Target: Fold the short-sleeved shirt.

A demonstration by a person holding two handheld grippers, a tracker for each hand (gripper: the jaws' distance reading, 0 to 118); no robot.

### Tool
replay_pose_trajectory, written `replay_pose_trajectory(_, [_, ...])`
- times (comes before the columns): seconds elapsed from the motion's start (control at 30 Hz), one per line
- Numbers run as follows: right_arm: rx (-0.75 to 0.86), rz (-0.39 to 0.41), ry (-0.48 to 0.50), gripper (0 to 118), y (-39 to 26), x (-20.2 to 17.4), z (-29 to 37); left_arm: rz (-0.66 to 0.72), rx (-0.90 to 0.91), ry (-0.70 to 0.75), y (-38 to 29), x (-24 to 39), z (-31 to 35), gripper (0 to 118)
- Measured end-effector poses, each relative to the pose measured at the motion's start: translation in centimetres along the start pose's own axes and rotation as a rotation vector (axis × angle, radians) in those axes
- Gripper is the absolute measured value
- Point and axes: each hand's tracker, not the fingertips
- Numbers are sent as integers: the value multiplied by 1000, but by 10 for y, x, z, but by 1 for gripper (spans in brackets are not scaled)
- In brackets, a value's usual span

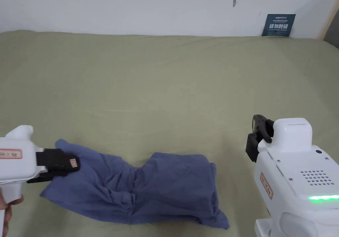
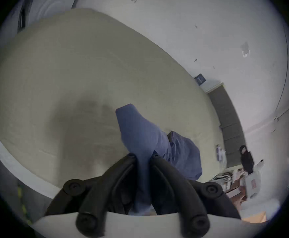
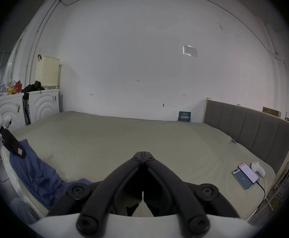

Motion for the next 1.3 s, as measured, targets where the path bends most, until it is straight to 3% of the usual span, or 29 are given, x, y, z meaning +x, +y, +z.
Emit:
replay_pose_trajectory(0.27, [17,3,-2,0,5,1,2,-237,-106,-30,-14,108,-54,10])
replay_pose_trajectory(0.5, [-11,5,-21,0,-8,4,0,-340,-231,65,-41,169,-149,10])
replay_pose_trajectory(0.53, [-13,4,-25,0,-9,4,-1,-358,-241,82,-45,174,-162,16])
replay_pose_trajectory(0.57, [-15,5,-35,0,-10,3,-3,-357,-242,87,-49,179,-174,37])
replay_pose_trajectory(0.6, [-16,5,-38,0,-11,4,-3,-367,-241,58,-53,181,-183,94])
replay_pose_trajectory(0.63, [-17,6,-43,0,-12,4,-4,-332,-243,-14,-55,183,-190,118])
replay_pose_trajectory(0.67, [-20,7,-46,0,-13,3,-5,-295,-262,-66,-57,181,-192,116])
replay_pose_trajectory(0.7, [-23,7,-47,0,-14,3,-6,-262,-222,-117,-53,178,-183,105])
replay_pose_trajectory(0.77, [-27,7,-44,0,-16,3,-5,-230,-240,-173,-51,172,-169,101])
replay_pose_trajectory(0.8, [-32,9,-43,0,-17,3,-6,-203,-211,-216,-48,163,-157,91])
replay_pose_trajectory(0.83, [-37,10,-41,0,-18,2,-7,-173,-182,-255,-46,153,-147,72])
replay_pose_trajectory(0.9, [-46,1,-37,0,-20,2,-6,-74,-136,-313,-40,127,-132,0])
replay_pose_trajectory(0.97, [-52,-11,-31,0,-22,1,-5,-15,-87,-333,-38,104,-121,0])
replay_pose_trajectory(1.1, [-63,0,-25,0,-27,-1,-4,18,-159,-325,-42,72,-130,0])
replay_pose_trajectory(1.3, [-86,-19,-25,0,-30,1,-4,18,-300,-369,-72,89,-196,0])
